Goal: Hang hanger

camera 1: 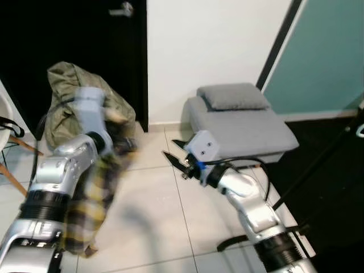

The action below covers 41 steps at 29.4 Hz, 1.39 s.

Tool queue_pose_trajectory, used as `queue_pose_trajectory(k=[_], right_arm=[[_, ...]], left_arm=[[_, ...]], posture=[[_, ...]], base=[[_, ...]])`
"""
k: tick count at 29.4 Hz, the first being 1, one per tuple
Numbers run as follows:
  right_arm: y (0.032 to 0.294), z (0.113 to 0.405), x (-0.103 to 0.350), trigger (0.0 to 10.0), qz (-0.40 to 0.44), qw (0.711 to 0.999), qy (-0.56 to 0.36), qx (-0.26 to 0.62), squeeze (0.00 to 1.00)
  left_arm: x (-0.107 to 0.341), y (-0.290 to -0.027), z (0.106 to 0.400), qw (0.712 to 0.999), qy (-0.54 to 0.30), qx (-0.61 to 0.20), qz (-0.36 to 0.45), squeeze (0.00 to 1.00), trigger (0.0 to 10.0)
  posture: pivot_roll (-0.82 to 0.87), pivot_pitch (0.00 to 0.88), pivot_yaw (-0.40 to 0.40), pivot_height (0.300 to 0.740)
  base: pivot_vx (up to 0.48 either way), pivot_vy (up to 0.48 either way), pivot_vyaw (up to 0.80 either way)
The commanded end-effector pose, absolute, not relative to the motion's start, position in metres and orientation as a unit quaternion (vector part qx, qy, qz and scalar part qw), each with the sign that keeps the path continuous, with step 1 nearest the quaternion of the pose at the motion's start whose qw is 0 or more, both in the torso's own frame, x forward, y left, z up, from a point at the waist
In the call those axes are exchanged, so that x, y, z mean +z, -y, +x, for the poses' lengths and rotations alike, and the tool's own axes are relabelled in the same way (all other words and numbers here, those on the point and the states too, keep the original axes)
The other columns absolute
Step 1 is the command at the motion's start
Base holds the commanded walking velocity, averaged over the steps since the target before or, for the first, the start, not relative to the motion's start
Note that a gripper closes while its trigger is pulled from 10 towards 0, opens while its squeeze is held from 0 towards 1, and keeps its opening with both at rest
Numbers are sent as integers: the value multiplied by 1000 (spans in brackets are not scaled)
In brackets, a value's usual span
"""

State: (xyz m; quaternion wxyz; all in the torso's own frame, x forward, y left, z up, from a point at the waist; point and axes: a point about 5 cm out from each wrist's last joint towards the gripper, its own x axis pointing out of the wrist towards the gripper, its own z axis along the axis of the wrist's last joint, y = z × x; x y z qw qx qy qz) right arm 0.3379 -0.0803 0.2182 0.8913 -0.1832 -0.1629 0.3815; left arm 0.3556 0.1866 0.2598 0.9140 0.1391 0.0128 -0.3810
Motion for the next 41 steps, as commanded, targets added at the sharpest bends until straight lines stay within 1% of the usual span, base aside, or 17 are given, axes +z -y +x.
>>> queue_pose_trajectory(k=[1, 4, 12, 15, 18, 22, 25, 26, 28, 29, 31, 33, 35, 36, 38, 40, 41], right_arm=[[83, 337, 214, 10000, -185, 892, 157, 382, 0], [83, 337, 213, 10000, -186, 892, 157, 382, 0], [83, 338, 213, 10000, -184, 891, 155, 386, 0], [81, 337, 213, 10000, -171, 888, 153, 399, 0], [69, 316, 206, 10000, -125, 843, 125, 509, 0], [62, 305, 195, 10000, -151, 817, 112, 545, 0], [59, 306, 188, 10000, -158, 816, 103, 546, 0], [57, 313, 177, 10000, -143, 831, 69, 534, 0], [57, 315, 175, 10000, -138, 834, 61, 531, 0], [58, 322, 167, 10000, -142, 843, 43, 516, 0], [58, 324, 165, 10000, -144, 845, 39, 513, 0], [58, 328, 164, 10000, -158, 847, 37, 506, 0], [58, 328, 164, 10000, -158, 847, 37, 506, 0], [59, 332, 165, 10000, -169, 852, 35, 495, 0], [61, 335, 165, 10000, -182, 857, 32, 481, 0], [68, 342, 167, 10000, -189, 874, 27, 447, 0], [68, 342, 167, 10000, -189, 874, 27, 447, 0]], left_arm=[[253, -206, 341, 837, -62, -467, 279, 0, 0], [251, -241, 329, 776, -166, -500, 347, 0, 0], [263, -282, 322, 751, -250, -461, 402, 0, 0], [266, -281, 324, 753, -224, -459, 416, 0, 0], [272, -272, 327, 735, -163, -493, 435, 0, 0], [277, -258, 332, 717, -95, -520, 455, 0, 0], [282, -247, 335, 704, -47, -525, 475, 0, 0], [294, -234, 338, 685, 26, -511, 519, 0, 0], [297, -231, 339, 680, 42, -507, 528, 0, 0], [301, -221, 337, 661, 62, -539, 518, 0, 0], [302, -218, 336, 656, 65, -549, 514, 0, 0], [293, -211, 329, 598, 24, -609, 520, 0, 0], [293, -211, 329, 598, 24, -609, 520, 0, 0], [283, -210, 324, 561, -22, -637, 528, 0, 0], [278, -217, 327, 547, -74, -634, 541, 0, 0], [285, -250, 352, 614, -171, -490, 595, 0, 0], [285, -250, 352, 614, -171, -490, 595, 0, 0]], posture=[[9, 200, -29, 740], [10, 201, -29, 740], [8, 207, -36, 740], [8, 207, -39, 740], [9, 209, -43, 740], [5, 211, -47, 740], [4, 215, -48, 740], [7, 219, -48, 740], [7, 219, -48, 740], [18, 219, -50, 740], [18, 219, -50, 740], [40, 216, -62, 740], [40, 216, -62, 740], [49, 212, -67, 740], [48, 207, -58, 740], [46, 195, -52, 740], [46, 195, -52, 740]], base=[[0, 0, 0], [0, 0, 0], [0, 0, 0], [0, 0, 0], [0, 0, 0], [0, 0, 0], [0, 0, 0], [0, 0, 0], [0, 0, 0], [0, 0, 0], [0, 0, 0], [0, 0, 0], [0, 0, 0], [0, 0, 0], [0, 0, 0], [0, 0, 0], [0, 0, 0]])
